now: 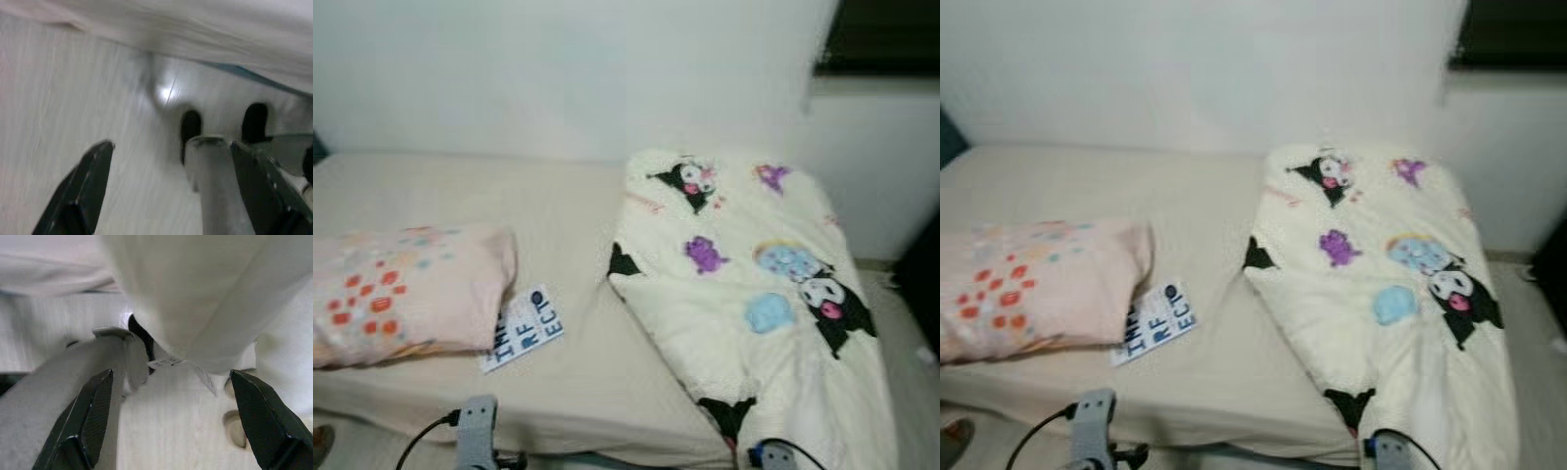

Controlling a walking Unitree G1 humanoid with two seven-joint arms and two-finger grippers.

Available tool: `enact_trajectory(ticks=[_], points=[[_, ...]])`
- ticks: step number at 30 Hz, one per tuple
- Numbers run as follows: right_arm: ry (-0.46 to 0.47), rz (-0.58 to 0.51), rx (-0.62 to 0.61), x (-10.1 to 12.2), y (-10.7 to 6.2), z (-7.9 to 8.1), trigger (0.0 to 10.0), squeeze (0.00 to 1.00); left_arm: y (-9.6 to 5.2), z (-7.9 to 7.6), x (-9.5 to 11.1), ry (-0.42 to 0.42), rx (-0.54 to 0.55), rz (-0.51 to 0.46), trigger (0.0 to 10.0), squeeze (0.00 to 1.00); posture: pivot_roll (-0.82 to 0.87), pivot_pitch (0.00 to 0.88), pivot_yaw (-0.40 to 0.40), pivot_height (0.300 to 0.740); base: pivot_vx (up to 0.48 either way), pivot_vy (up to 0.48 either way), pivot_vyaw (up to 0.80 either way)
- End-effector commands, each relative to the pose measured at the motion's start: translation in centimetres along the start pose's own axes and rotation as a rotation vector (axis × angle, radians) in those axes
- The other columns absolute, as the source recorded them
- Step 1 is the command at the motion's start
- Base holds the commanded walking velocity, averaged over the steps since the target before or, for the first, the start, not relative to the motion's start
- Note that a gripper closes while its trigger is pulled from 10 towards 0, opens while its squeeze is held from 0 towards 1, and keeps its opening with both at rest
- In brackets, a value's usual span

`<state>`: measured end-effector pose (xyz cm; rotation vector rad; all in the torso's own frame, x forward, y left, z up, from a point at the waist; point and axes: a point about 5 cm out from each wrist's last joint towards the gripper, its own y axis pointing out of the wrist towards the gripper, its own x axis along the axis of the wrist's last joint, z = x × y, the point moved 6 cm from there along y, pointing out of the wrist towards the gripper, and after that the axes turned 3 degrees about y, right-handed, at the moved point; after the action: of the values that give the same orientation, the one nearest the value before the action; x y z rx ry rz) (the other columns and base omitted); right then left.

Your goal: Clean up the room

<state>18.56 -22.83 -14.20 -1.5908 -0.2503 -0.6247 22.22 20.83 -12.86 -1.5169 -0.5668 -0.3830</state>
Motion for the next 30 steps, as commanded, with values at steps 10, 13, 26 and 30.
enact_trajectory(ticks=[10, 13, 26, 30], points=[[0.126, -0.565, -0.175, 20.2, -3.4, -6.7, 10.0, 0.00, -0.4, -0.2, 1.9, -0.223, -0.065, -0.187, 10.0, 0.00, -0.11, 0.114, 0.063, 0.715, 0.000, 0.000, 0.00], [0.135, -0.809, -0.229, 27.7, -7.7, -8.8, 10.0, 0.00, -1.3, 1.3, 8.9, -0.199, -0.162, -0.387, 10.0, 0.00, -0.11, 0.115, 0.065, 0.700, 0.000, 0.000, 0.00], [0.194, -0.882, -0.178, 29.4, -9.0, -9.3, 10.0, 0.00, -2.5, 0.4, 14.3, -0.164, -0.286, -0.526, 10.0, 0.00, -0.12, 0.119, 0.068, 0.660, 0.000, 0.000, 0.00], [0.201, -0.852, -0.172, 28.4, -8.4, -9.5, 10.0, 0.00, -2.5, -0.1, 14.5, -0.173, -0.308, -0.542, 10.0, 0.00, -0.12, 0.122, 0.072, 0.650, 0.000, 0.000, 0.00]])
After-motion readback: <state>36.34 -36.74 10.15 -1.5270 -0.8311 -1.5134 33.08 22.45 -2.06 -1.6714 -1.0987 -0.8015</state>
